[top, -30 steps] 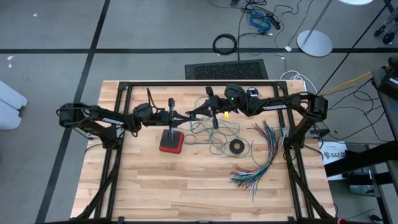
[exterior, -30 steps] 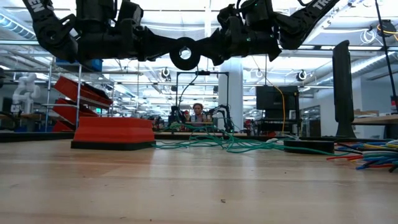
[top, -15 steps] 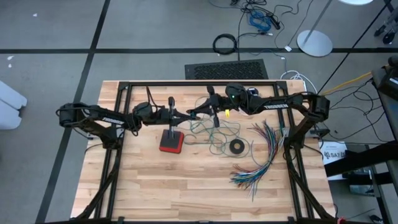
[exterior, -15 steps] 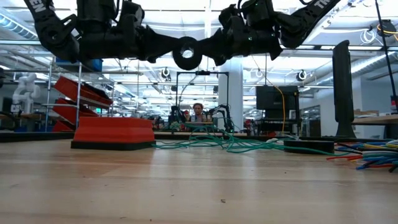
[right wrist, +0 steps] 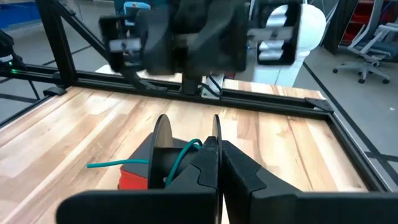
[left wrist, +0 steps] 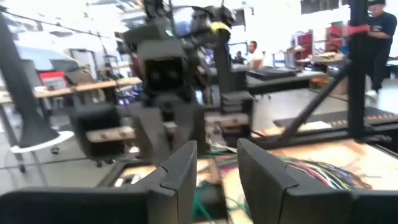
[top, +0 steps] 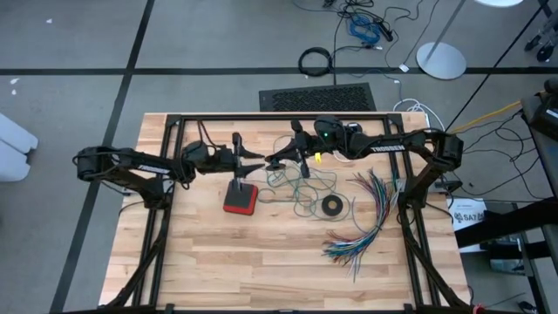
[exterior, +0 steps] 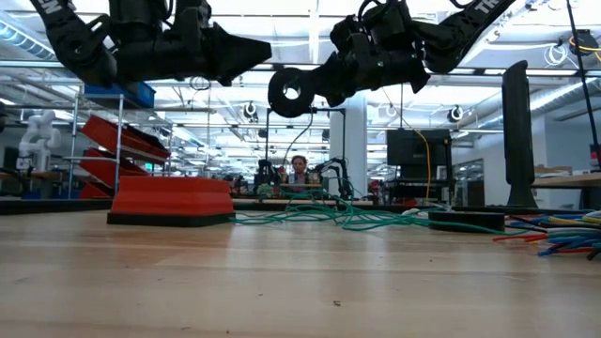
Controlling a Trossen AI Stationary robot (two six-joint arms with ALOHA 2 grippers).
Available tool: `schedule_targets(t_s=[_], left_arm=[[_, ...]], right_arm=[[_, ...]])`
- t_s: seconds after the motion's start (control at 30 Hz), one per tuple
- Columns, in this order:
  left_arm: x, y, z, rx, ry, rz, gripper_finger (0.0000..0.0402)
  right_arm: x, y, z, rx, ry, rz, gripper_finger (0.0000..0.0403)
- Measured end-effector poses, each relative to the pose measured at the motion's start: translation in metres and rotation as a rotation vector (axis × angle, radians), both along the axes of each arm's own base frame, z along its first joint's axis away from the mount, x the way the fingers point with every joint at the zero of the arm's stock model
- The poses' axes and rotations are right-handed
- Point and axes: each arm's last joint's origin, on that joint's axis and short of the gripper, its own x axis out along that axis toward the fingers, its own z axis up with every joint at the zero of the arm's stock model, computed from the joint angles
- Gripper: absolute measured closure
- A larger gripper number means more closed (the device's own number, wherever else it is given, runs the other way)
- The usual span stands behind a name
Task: Coiling cords
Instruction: Coil the green wire cable on the spool
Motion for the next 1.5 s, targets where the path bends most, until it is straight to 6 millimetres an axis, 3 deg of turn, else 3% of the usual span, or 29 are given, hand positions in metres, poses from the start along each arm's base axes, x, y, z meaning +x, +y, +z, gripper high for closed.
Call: schedule_targets(t_s=[0.2,0.43,0.83,1.13,1.3,1.5], left_arm=[[-0.007,0.009,0.003,-0.052,0.041,0.163,0.0279],[-0.002,0.014,-0.013,-0.157,0.131,0.144,0.0278],[0.003,0.016,-0.023,-0.193,0.158,0.171,0.0278],[0.028,0.024,-0.03,-0.225,0.197,0.155,0.0281],[0.029,0.025,-0.032,-0.208,0.205,0.158,0.0311],[0.028,0.024,-0.028,-0.136,0.197,0.164,0.0391]], right_arm=[[-0.001,0.0,0.002,-0.008,-0.006,0.0,0.0402],[0.0,0.0,0.005,-0.026,-0.039,-0.002,0.0402],[0.0,0.001,0.006,-0.034,-0.053,0.004,0.0402],[0.0,0.001,0.006,-0.029,-0.05,0.019,0.0403],[0.0,0.001,0.004,-0.025,-0.032,0.015,0.0403],[-0.001,-0.002,0.004,-0.02,-0.026,0.004,0.0403]])
